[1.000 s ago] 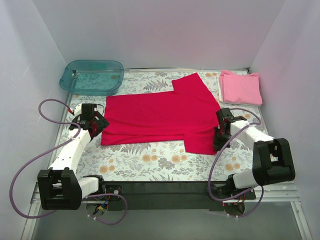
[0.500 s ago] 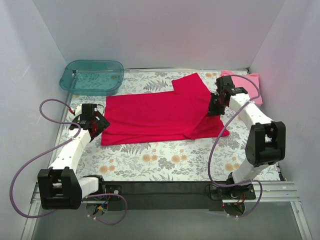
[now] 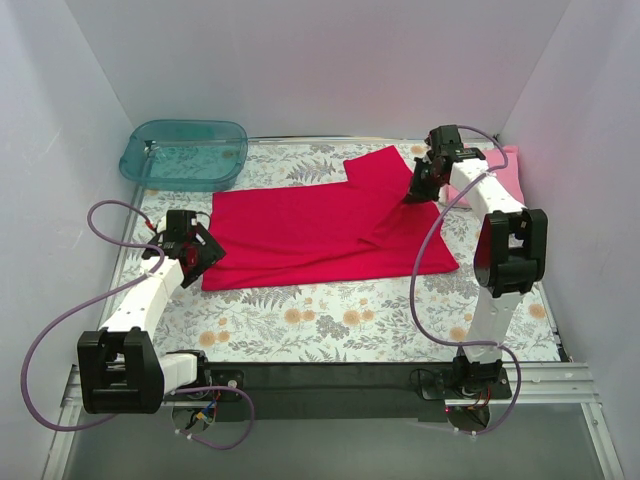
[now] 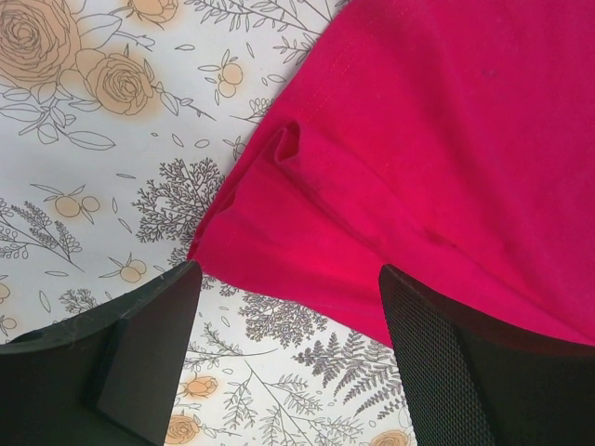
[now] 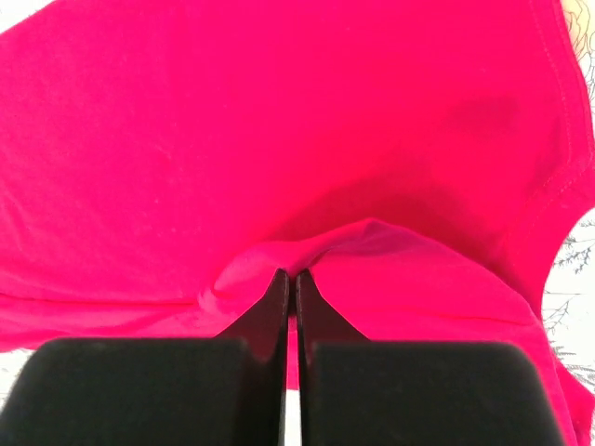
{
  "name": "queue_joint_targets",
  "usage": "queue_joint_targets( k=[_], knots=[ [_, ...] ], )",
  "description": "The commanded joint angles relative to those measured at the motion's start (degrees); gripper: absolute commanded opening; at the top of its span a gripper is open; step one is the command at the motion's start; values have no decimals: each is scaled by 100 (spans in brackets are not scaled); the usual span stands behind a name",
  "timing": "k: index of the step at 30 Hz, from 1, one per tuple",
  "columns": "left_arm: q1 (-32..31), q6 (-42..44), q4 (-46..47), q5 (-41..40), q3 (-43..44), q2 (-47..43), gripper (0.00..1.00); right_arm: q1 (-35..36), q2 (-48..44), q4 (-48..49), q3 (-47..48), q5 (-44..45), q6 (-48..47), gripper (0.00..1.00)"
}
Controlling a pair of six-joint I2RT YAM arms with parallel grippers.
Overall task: Fold and stack the t-shirts
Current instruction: Fold the tshirt
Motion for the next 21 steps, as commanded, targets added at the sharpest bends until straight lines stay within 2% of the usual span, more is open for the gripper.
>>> queue_joint_targets(
  k=[1, 12, 21],
  knots=[
    [38, 33, 48, 117, -83, -79, 71, -194, 93, 280, 226, -262, 256, 1],
    [38, -28, 48, 213, -197, 70, 69, -405, 383, 642, 51, -368, 547, 1],
    [38, -81, 57, 240, -250, 79, 68, -546, 330, 1309, -661, -297, 907, 3]
  ],
)
